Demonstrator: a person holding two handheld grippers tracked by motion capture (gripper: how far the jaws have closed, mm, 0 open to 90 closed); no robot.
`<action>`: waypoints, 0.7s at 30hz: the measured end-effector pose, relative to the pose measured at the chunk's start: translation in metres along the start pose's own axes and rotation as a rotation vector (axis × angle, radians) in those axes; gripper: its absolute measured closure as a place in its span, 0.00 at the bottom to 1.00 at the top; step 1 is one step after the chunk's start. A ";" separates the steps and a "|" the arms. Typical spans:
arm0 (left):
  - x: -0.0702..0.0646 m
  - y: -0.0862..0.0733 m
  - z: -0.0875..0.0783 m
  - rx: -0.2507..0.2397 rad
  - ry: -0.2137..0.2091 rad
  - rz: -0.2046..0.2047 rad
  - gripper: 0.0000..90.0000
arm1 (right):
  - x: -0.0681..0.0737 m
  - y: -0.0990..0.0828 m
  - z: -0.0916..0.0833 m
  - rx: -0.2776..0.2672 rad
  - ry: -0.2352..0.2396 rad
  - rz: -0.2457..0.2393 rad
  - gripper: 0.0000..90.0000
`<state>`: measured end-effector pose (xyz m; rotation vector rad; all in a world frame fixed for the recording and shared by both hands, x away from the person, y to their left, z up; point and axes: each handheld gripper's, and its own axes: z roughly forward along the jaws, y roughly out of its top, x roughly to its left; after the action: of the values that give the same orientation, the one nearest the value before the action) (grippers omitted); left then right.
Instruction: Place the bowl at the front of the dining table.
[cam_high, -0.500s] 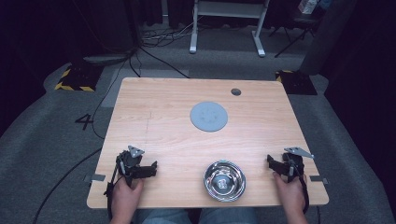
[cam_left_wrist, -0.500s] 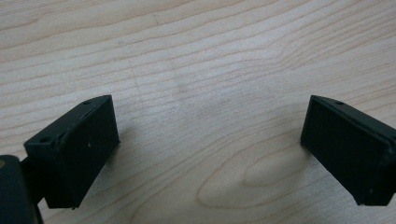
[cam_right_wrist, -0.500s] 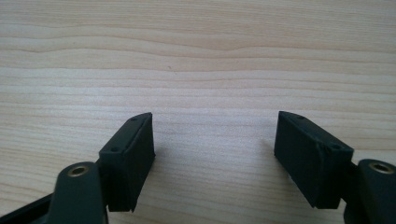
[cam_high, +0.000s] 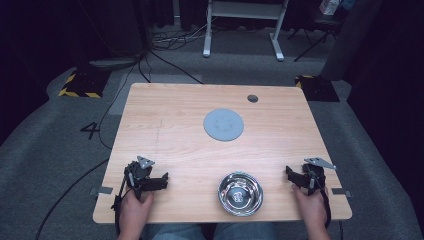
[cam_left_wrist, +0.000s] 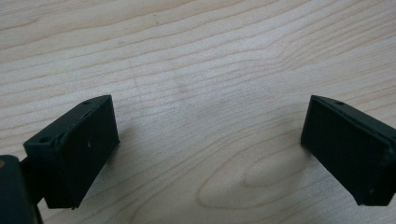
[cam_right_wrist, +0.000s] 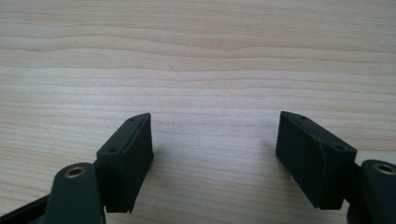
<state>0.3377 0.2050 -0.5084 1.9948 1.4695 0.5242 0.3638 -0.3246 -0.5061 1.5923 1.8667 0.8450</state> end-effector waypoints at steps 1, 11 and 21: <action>0.000 0.000 0.000 0.000 0.000 0.000 0.05 | 0.000 0.000 0.000 -0.001 0.001 0.000 0.30; 0.000 0.000 0.001 0.000 -0.002 0.003 0.04 | 0.000 -0.001 -0.001 0.001 0.007 -0.008 0.30; 0.000 0.002 0.002 0.006 -0.007 0.005 0.03 | -0.004 0.000 -0.015 0.018 0.118 0.013 0.36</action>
<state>0.3399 0.2042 -0.5085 2.0033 1.4639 0.5154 0.3534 -0.3303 -0.4961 1.5984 1.9517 0.9486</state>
